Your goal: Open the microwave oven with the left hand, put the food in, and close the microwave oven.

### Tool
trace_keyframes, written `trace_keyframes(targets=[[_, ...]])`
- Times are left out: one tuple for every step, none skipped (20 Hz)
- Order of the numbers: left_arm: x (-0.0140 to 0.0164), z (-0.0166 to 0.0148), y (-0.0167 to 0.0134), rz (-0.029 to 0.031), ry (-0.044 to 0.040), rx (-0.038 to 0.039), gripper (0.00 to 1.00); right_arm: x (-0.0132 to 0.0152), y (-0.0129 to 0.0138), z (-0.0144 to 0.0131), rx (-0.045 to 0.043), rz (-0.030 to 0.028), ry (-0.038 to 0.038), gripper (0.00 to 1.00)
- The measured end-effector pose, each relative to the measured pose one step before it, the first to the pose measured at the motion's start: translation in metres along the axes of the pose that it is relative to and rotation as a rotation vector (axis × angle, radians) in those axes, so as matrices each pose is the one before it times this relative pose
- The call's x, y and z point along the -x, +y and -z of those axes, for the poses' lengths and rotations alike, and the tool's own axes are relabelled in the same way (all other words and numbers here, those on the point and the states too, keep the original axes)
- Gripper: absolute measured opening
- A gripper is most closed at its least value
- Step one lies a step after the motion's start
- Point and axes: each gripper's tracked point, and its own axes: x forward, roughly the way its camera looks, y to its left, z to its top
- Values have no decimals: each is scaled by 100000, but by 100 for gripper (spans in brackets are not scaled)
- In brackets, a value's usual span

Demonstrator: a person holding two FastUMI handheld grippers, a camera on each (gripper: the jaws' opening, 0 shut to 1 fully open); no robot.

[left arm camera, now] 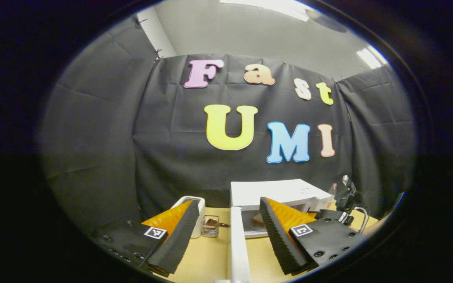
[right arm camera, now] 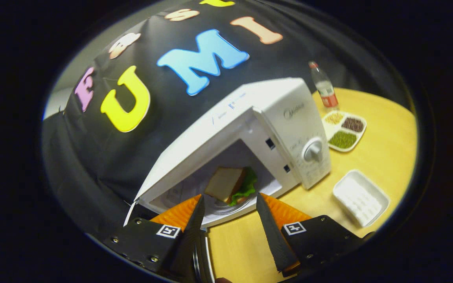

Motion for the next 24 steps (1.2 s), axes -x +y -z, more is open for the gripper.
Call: trace_keyframes(targets=[[-408,173,-739,1271,311,393,98,1499,-62,-1362,6228,-520,-3302,80],[-386,134,-890,1538,198,519,98,1542,-139,-1368,5968,45,-3385,80],[-320,61,-771,1204,83,327,99,1442,17,-1471,5621,-565,-3341,80],[-405,150,-696,1050,116,191,95,1475,-130,-1349,5587,-211,-3419,80],[-307,-77,-637,842,-327,419,100,1218,-135,-1322,4179,-287,-3016,80],[-128,-275,-843,1122,-605,626,100,1269,-103,-1135,2668,-307,-2585,80],[-208,-319,-711,833,-513,245,98,1033,-295,-1265,2040,109,-2390,80],[-305,25,-623,685,-85,-256,98,954,-465,-1104,1659,329,-2315,80],[-62,-236,-564,470,-257,-306,100,863,-518,-1057,1878,825,-2106,80],[-255,162,-585,451,-112,-189,98,797,-694,-1023,2990,1033,-2792,80],[-66,-6,-486,504,-107,-110,97,731,-729,-1105,3632,1388,-2483,80],[96,88,-404,-121,158,-246,95,809,-606,-930,2690,1040,-1868,80],[129,-94,-335,-238,-386,-236,100,693,-358,-773,1387,751,-943,80],[-39,-78,-312,-234,-347,-333,100,572,-348,-325,715,914,316,80],[108,15,-255,-260,-71,-505,99,612,-443,-597,440,836,-392,80],[297,58,-264,-76,-95,-379,97,401,-344,-573,643,408,-665,81],[116,-65,-187,-321,-267,-204,96,361,-113,-546,398,-345,-991,83],[141,6,-139,-161,-116,-58,95,221,-231,-288,817,92,-699,89],[164,-49,-57,-158,-270,-132,95,412,-190,-397,1005,40,-713,92],[222,-109,111,-534,-197,-237,95,-2,-98,-203,971,-31,-770,95],[198,-91,195,-738,-126,-209,96,182,19,-378,428,-411,-1008,95],[352,129,455,-1372,70,-360,95,225,77,-263,264,-277,-958,95],[350,197,399,-638,602,-55,95,37,85,-232,192,-438,-755,95],[348,449,289,-44,1235,250,95,52,156,-24,-229,-534,-255,95]])
